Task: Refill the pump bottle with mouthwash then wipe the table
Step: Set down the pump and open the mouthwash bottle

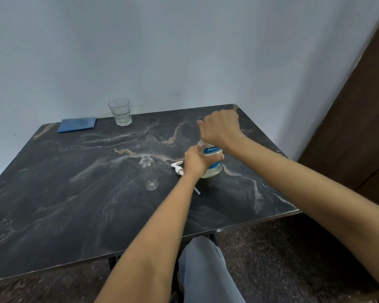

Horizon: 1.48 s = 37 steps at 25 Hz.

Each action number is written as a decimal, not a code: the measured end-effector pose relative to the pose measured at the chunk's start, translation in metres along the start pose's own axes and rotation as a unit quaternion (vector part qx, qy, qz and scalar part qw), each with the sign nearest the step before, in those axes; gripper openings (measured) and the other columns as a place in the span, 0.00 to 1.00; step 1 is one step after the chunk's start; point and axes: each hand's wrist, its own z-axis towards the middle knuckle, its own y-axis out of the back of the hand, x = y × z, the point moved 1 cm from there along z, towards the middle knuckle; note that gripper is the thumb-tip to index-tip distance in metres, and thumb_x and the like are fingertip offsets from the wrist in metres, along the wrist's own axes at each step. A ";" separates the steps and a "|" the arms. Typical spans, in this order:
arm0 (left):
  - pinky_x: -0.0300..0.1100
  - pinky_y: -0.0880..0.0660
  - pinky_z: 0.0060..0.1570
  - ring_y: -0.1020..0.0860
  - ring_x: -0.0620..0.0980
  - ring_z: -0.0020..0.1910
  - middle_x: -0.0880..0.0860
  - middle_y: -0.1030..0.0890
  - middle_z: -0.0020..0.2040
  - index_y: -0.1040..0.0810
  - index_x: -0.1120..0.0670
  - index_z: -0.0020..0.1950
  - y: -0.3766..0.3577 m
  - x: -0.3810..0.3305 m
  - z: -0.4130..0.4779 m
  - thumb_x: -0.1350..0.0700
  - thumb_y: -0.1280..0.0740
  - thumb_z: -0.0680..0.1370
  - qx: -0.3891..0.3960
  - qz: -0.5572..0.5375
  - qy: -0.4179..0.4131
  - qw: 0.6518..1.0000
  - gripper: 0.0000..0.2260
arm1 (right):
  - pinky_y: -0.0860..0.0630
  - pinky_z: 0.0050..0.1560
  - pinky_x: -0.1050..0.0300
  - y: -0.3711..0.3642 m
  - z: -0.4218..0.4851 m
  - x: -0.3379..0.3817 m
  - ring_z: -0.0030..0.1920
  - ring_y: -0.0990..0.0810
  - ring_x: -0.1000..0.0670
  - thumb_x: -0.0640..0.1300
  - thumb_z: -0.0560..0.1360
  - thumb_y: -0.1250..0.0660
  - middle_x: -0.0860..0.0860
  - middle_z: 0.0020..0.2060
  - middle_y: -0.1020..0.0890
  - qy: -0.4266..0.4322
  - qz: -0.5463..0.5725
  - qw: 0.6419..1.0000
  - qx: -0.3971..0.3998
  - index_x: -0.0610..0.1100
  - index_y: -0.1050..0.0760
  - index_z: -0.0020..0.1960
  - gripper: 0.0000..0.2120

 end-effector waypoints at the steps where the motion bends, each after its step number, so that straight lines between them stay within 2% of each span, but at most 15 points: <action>1: 0.31 0.27 0.35 0.22 0.33 0.34 0.39 0.20 0.32 0.22 0.45 0.35 0.004 0.001 0.003 0.50 0.20 0.61 0.026 -0.022 0.016 0.999 0.12 | 0.36 0.34 0.59 0.001 0.000 -0.005 0.29 0.32 0.48 0.51 0.80 0.49 0.51 0.23 0.37 0.016 0.022 0.999 -0.020 0.43 0.37 0.26 0.25; 6: 0.44 0.21 0.52 0.16 0.47 0.47 0.50 0.14 0.44 0.17 0.53 0.47 0.017 0.003 0.008 0.56 0.20 0.61 0.189 -0.053 0.000 0.981 0.17 | 0.45 0.28 0.61 0.001 -0.005 -0.023 0.23 0.38 0.50 0.52 0.74 0.60 0.51 0.20 0.36 0.196 0.049 0.978 -0.057 0.44 0.40 0.25 0.24; 8: 0.44 0.21 0.52 0.16 0.47 0.47 0.50 0.14 0.44 0.17 0.52 0.47 0.019 0.004 0.009 0.56 0.20 0.61 0.208 -0.050 -0.014 0.977 0.16 | 0.37 0.28 0.57 0.004 -0.004 -0.028 0.24 0.35 0.49 0.52 0.76 0.56 0.50 0.22 0.33 0.284 0.057 0.956 -0.045 0.43 0.35 0.29 0.23; 10: 0.42 0.21 0.50 0.16 0.47 0.47 0.50 0.14 0.44 0.17 0.52 0.46 0.018 0.006 0.007 0.57 0.20 0.61 0.174 -0.074 -0.004 0.982 0.16 | 0.29 0.38 0.50 0.005 -0.001 -0.039 0.31 0.30 0.49 0.52 0.79 0.48 0.49 0.29 0.29 0.331 0.093 0.939 -0.030 0.42 0.30 0.36 0.19; 12: 0.41 0.21 0.48 0.16 0.45 0.46 0.49 0.14 0.44 0.17 0.52 0.45 0.014 0.009 0.005 0.58 0.20 0.62 0.151 -0.084 0.002 0.985 0.14 | 0.29 0.50 0.51 0.009 -0.003 -0.049 0.43 0.28 0.50 0.48 0.78 0.40 0.49 0.42 0.25 0.314 0.200 0.927 0.051 0.44 0.27 0.48 0.08; 14: 0.38 0.22 0.45 0.16 0.44 0.44 0.47 0.14 0.41 0.17 0.50 0.42 0.012 0.010 0.004 0.58 0.20 0.63 0.151 -0.082 -0.003 0.985 0.12 | 0.31 0.56 0.58 0.016 -0.008 -0.055 0.53 0.30 0.52 0.42 0.73 0.36 0.53 0.52 0.27 0.294 0.324 0.892 0.118 0.46 0.28 0.58 0.14; 17: 0.40 0.21 0.48 0.16 0.44 0.44 0.46 0.14 0.41 0.17 0.49 0.42 0.012 0.010 0.003 0.56 0.20 0.62 0.142 -0.077 -0.004 0.987 0.12 | 0.32 0.54 0.58 0.022 -0.014 -0.052 0.56 0.32 0.49 0.50 0.73 0.36 0.52 0.59 0.31 0.260 0.244 0.927 0.117 0.52 0.34 0.67 0.23; 20: 0.42 0.21 0.50 0.16 0.44 0.45 0.46 0.14 0.42 0.18 0.49 0.44 0.011 0.012 0.001 0.55 0.19 0.62 0.129 -0.078 0.001 0.988 0.14 | 0.33 0.44 0.56 0.026 -0.009 -0.045 0.54 0.26 0.47 0.57 0.76 0.39 0.49 0.55 0.27 0.207 0.128 0.959 0.146 0.53 0.30 0.64 0.18; 22: 0.42 0.21 0.50 0.16 0.44 0.45 0.46 0.14 0.42 0.18 0.50 0.45 0.011 0.012 0.001 0.55 0.19 0.62 0.129 -0.086 0.007 0.988 0.15 | 0.36 0.39 0.59 0.032 -0.005 -0.046 0.49 0.26 0.52 0.49 0.76 0.37 0.50 0.51 0.26 0.235 0.180 0.939 0.178 0.51 0.25 0.57 0.11; 24: 0.43 0.21 0.52 0.17 0.46 0.47 0.47 0.14 0.44 0.18 0.50 0.46 0.011 0.012 -0.001 0.55 0.19 0.62 0.128 -0.093 0.012 0.987 0.16 | 0.33 0.44 0.60 0.035 -0.004 -0.055 0.44 0.28 0.59 0.43 0.74 0.34 0.52 0.51 0.25 0.252 0.240 0.920 0.178 0.53 0.23 0.54 0.10; 27: 0.43 0.21 0.52 0.17 0.48 0.50 0.47 0.15 0.46 0.19 0.49 0.48 0.010 0.012 -0.001 0.52 0.19 0.60 0.119 -0.097 0.015 0.988 0.19 | 0.27 0.47 0.66 0.021 -0.013 -0.072 0.47 0.25 0.61 0.38 0.71 0.30 0.58 0.50 0.22 0.190 0.421 0.874 0.148 0.53 0.22 0.51 0.13; 30: 0.44 0.21 0.53 0.17 0.48 0.49 0.47 0.15 0.45 0.19 0.48 0.47 0.009 0.012 -0.004 0.53 0.18 0.61 0.111 -0.112 0.015 0.987 0.18 | 0.23 0.46 0.64 -0.010 -0.034 -0.076 0.46 0.21 0.56 0.35 0.70 0.29 0.55 0.47 0.21 0.057 0.658 0.749 0.053 0.47 0.23 0.49 0.12; 32: 0.43 0.22 0.55 0.18 0.49 0.52 0.46 0.16 0.48 0.20 0.47 0.51 0.009 0.010 -0.008 0.53 0.18 0.62 0.107 -0.126 -0.001 0.986 0.21 | 0.23 0.45 0.62 -0.038 -0.052 -0.075 0.43 0.21 0.55 0.32 0.70 0.29 0.52 0.45 0.21 -0.052 0.720 0.691 -0.027 0.47 0.26 0.47 0.13; 34: 0.40 0.25 0.58 0.21 0.47 0.57 0.46 0.20 0.56 0.27 0.47 0.62 0.009 0.008 -0.016 0.53 0.18 0.63 0.089 -0.142 -0.024 0.986 0.31 | 0.22 0.46 0.59 -0.070 -0.073 -0.068 0.43 0.20 0.55 0.33 0.70 0.29 0.49 0.43 0.19 -0.153 0.719 0.674 -0.073 0.48 0.28 0.44 0.12; 37: 0.39 0.33 0.62 0.30 0.43 0.65 0.45 0.32 0.67 0.41 0.50 0.75 0.012 0.009 -0.035 0.48 0.18 0.62 0.007 -0.122 -0.054 0.991 0.48 | 0.23 0.48 0.59 -0.112 -0.103 -0.055 0.43 0.19 0.53 0.37 0.68 0.27 0.49 0.42 0.16 -0.262 0.670 0.690 -0.085 0.49 0.28 0.41 0.11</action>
